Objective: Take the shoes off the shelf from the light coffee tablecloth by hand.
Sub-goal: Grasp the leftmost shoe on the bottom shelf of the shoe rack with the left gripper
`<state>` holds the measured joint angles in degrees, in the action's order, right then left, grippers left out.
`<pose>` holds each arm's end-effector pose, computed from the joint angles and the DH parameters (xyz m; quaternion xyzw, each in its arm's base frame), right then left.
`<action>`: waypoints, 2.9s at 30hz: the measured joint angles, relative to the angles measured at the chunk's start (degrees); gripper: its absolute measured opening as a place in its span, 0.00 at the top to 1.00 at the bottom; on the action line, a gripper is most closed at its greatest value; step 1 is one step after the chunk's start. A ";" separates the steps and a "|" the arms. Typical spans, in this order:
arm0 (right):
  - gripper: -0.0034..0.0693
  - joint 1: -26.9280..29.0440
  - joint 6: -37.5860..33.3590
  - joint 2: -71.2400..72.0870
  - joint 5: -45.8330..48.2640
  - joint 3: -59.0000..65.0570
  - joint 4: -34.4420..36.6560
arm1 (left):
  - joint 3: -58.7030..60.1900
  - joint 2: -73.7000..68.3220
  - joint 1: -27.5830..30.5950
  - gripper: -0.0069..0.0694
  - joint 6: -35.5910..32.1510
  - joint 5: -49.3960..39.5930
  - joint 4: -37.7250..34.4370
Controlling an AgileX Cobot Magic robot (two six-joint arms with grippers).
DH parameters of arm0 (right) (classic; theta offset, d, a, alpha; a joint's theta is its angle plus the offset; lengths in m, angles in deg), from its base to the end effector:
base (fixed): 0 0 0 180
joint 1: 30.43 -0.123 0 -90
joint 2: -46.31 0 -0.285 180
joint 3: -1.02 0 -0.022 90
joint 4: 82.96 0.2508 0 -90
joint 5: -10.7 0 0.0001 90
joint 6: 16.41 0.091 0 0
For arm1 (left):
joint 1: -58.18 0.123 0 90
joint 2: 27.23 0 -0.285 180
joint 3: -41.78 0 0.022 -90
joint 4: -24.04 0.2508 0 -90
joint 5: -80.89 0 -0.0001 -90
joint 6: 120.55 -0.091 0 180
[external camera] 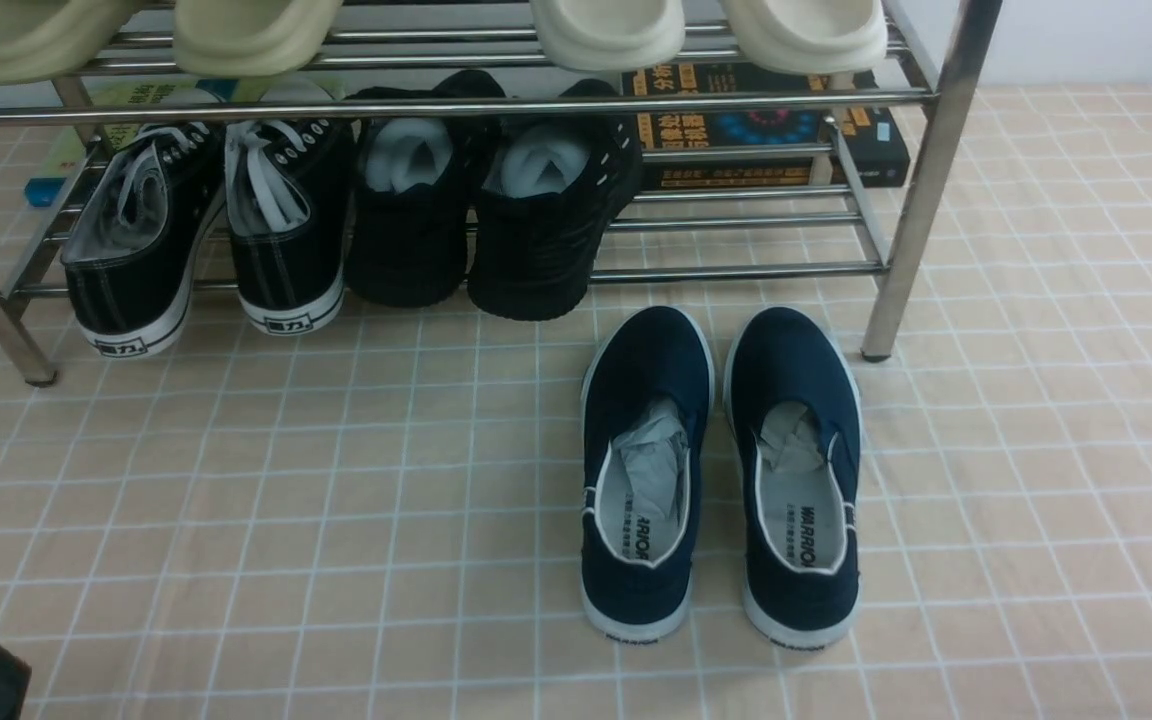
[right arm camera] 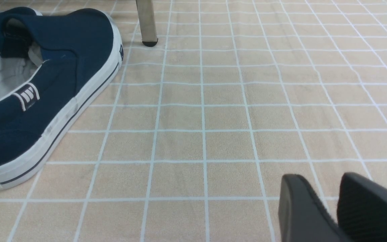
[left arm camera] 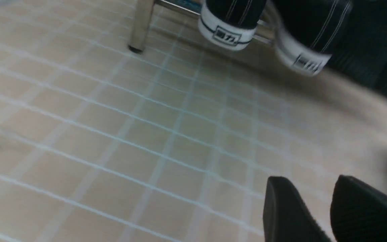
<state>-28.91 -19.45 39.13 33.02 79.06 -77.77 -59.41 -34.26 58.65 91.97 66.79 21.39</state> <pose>0.0521 0.0018 0.1741 0.0129 0.8061 0.0151 0.5915 0.0553 -0.0006 0.1822 -0.2303 0.7302 -0.1955 0.6129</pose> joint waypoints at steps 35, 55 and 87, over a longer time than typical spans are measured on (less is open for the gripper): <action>0.63 0.00 0.00 0.00 0.00 0.00 0.06 | -50.47 -63.41 0.00 0.91 -22.98 -45.79 -2.81; 0.62 0.00 -0.05 0.00 0.00 0.00 0.06 | -87.17 -92.78 13.79 0.88 -25.72 -43.29 -10.52; 0.62 0.00 -0.05 0.00 0.00 0.00 -0.01 | -87.20 -108.44 13.79 0.58 -25.54 -29.54 -18.44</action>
<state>-28.91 -19.50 39.13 33.02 79.06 -77.78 -146.61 -142.70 72.44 66.43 37.25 2.95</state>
